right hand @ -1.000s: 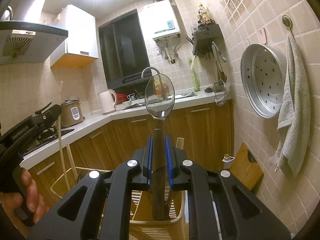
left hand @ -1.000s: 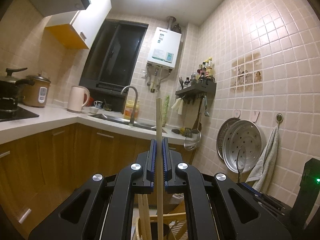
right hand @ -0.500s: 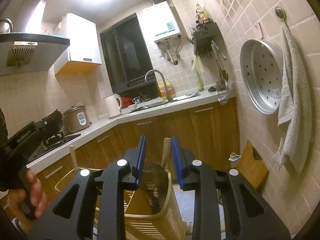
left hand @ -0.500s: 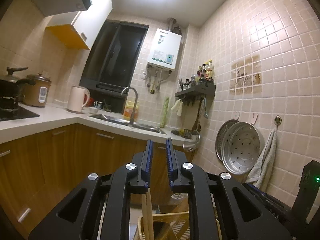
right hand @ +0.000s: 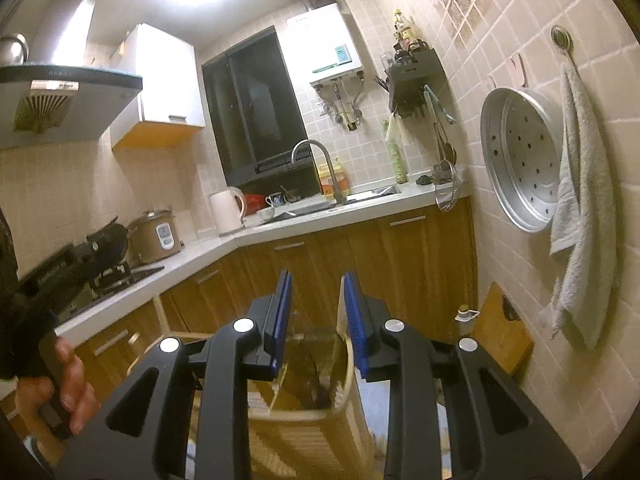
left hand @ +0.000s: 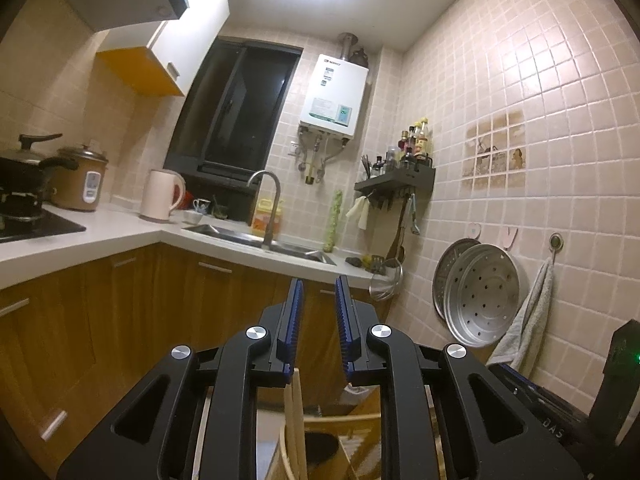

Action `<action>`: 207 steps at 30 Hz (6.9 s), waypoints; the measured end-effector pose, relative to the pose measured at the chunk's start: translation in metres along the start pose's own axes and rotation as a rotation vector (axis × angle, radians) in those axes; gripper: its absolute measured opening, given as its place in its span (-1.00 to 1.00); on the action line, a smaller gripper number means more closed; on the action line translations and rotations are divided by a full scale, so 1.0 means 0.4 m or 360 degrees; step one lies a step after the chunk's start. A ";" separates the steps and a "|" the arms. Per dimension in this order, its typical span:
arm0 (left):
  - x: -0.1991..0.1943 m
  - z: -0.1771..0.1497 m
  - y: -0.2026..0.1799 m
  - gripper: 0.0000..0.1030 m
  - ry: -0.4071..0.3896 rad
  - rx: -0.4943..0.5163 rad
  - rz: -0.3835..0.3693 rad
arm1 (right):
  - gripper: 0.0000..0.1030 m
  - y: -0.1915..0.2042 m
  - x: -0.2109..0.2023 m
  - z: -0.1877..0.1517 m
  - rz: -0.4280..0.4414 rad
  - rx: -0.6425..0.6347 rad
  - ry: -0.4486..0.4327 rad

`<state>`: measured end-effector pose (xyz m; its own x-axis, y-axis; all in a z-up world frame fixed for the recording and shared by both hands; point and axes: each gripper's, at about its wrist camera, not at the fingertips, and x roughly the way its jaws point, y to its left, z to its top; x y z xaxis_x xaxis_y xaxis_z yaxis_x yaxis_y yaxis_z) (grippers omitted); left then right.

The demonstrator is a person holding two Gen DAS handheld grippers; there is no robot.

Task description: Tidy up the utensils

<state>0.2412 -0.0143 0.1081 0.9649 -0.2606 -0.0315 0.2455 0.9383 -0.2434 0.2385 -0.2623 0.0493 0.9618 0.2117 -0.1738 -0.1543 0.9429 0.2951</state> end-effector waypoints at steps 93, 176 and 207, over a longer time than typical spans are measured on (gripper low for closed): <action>-0.313 -0.393 -0.154 -0.81 0.1581 0.0513 -0.0131 | -0.91 0.084 -0.256 -0.332 0.0063 0.0109 0.1679; 0.067 -0.119 0.021 -0.80 0.0253 0.0167 -0.0060 | -0.91 0.030 0.078 -0.010 -0.0103 -0.0208 -0.0127; -0.044 -0.065 0.002 0.20 0.0278 0.0114 -0.0086 | 0.04 0.072 -0.073 -0.028 -0.0100 -0.0317 -0.0096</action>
<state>0.2219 -0.0149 0.0834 0.9208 -0.3407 -0.1898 0.3086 0.9341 -0.1796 0.2034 -0.2383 0.0524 0.9818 0.1410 -0.1276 -0.1297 0.9872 0.0926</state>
